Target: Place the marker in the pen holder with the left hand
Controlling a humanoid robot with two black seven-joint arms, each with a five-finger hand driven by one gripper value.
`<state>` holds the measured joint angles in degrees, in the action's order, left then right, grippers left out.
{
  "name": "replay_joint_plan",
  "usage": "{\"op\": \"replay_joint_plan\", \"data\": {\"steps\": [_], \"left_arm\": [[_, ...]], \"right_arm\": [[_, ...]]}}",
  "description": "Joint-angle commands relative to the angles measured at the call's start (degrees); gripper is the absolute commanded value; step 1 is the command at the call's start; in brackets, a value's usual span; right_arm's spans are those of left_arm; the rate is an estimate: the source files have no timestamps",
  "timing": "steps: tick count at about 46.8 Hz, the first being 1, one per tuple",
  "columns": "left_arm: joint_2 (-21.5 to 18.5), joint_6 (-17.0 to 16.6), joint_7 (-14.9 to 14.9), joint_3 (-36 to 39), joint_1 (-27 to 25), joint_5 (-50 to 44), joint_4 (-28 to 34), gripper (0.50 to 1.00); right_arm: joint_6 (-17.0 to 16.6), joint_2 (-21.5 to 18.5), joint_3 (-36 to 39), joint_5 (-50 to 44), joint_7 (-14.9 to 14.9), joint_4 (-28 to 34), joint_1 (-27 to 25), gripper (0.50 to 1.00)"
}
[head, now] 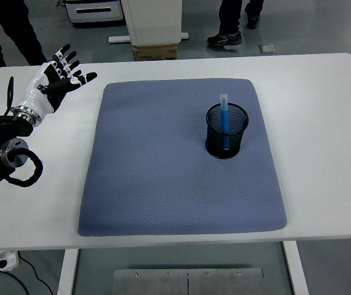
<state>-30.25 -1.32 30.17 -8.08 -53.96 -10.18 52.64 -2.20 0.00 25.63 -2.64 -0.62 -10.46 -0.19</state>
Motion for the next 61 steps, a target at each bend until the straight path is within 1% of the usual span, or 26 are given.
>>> {"op": "replay_joint_plan", "data": {"steps": [1, 8, 12, 16, 21, 24, 31, 42, 50, 61], "left_arm": [[0.7, 0.1, 0.9, -1.7, 1.7, 0.2, -0.1, 1.0], [1.9, 0.2, 1.1, -4.1, 4.6, 0.2, -0.1, 1.0], [2.6, 0.4, 2.2, -5.0, 5.8, 0.2, -0.1, 1.0], [3.5, 1.9, 3.4, -5.5, 6.4, 0.2, -0.2, 1.0], [5.1, 3.5, 4.5, -6.0, 7.5, 0.2, -1.7, 1.0], [6.1, 3.9, 4.6, -6.6, 8.0, 0.2, -2.1, 1.0], [6.3, 5.4, 4.7, -8.4, 9.4, 0.2, -2.1, 1.0], [7.0, 5.4, 4.8, -9.4, 10.0, 0.2, -2.1, 1.0], [8.7, 5.4, 4.8, -9.4, 10.5, 0.2, -2.5, 1.0], [11.1, 5.4, 4.8, -9.5, 11.2, 0.2, -4.2, 1.0]], "right_arm": [[0.0, 0.0, -0.1, 0.0, 0.0, 0.0, 0.0, 1.0], [0.0, 0.0, 0.0, 0.0, 0.0, 0.0, 0.0, 1.0], [0.0, 0.0, 0.0, 0.0, 0.0, 0.0, 0.0, 1.0], [0.0, 0.0, 0.0, 0.0, 0.0, 0.0, 0.0, 1.0], [0.0, 0.0, 0.0, -0.1, 0.0, 0.0, 0.0, 1.0], [0.0, 0.0, 0.0, -0.1, 0.0, 0.0, 0.0, 1.0], [0.0, 0.0, 0.0, 0.0, 0.0, 0.0, 0.0, 1.0], [0.0, 0.0, 0.0, -0.1, -0.2, 0.0, 0.3, 1.0], [0.0, 0.0, -0.1, -0.2, -0.3, 0.0, 1.8, 1.0], [0.3, 0.0, 0.1, -0.1, -0.5, 0.0, 2.2, 1.0]]}}
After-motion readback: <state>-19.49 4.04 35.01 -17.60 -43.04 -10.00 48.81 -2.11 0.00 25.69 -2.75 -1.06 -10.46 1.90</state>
